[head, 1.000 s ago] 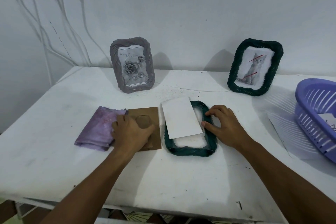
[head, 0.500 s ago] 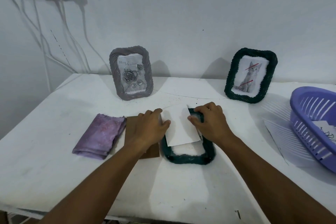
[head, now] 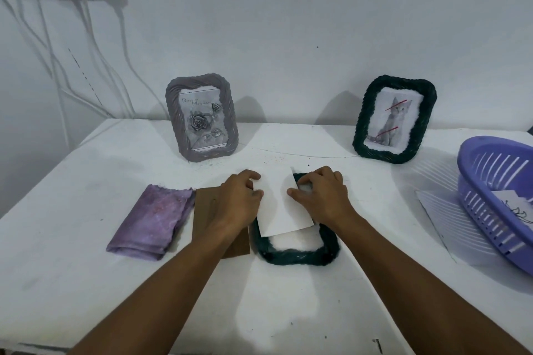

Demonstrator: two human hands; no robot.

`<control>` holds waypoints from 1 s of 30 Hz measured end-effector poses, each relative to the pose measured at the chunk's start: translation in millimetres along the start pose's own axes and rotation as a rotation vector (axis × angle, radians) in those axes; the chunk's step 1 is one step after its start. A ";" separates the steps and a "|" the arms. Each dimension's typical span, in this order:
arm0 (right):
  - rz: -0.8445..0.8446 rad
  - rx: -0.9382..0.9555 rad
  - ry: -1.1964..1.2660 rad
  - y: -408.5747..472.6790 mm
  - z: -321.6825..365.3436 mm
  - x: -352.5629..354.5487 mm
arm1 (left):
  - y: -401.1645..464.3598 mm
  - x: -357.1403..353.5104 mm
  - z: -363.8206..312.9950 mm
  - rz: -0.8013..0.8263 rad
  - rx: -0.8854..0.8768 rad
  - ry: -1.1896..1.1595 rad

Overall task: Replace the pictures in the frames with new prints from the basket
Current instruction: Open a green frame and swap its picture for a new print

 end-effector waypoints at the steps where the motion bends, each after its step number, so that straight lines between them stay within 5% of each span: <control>1: -0.006 0.006 0.034 -0.1 0.2 1.8 | 0.2 3.0 -2.6 -0.013 -0.013 -0.048; 10: 0.071 -0.022 0.629 -0.4 -9.1 54.5 | 3.5 4.3 -37.8 0.163 0.089 -0.695; 18: -0.081 0.126 0.004 10.8 -54.0 145.2 | -24.9 -59.0 -77.1 0.402 0.112 -0.738; 23: 0.060 -0.102 -0.432 16.4 -138.4 197.1 | -48.3 -105.4 -115.2 0.475 0.119 -0.752; 26: 0.194 -0.205 -0.342 8.3 -159.1 205.0 | -60.1 -131.1 -136.8 0.479 0.122 -0.762; 30: 0.157 -0.194 -0.159 7.1 -164.5 209.7 | -75.1 -163.0 -150.0 0.507 0.206 -0.763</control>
Point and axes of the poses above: each hand's wrist, its own y-axis towards the middle knuckle, its own x-axis out of the back of the hand, z = x × y, the point moved 6 cm from there along y, towards the middle knuckle, and after that the axes turned 12 degrees about -z, right-handed, at the moved point
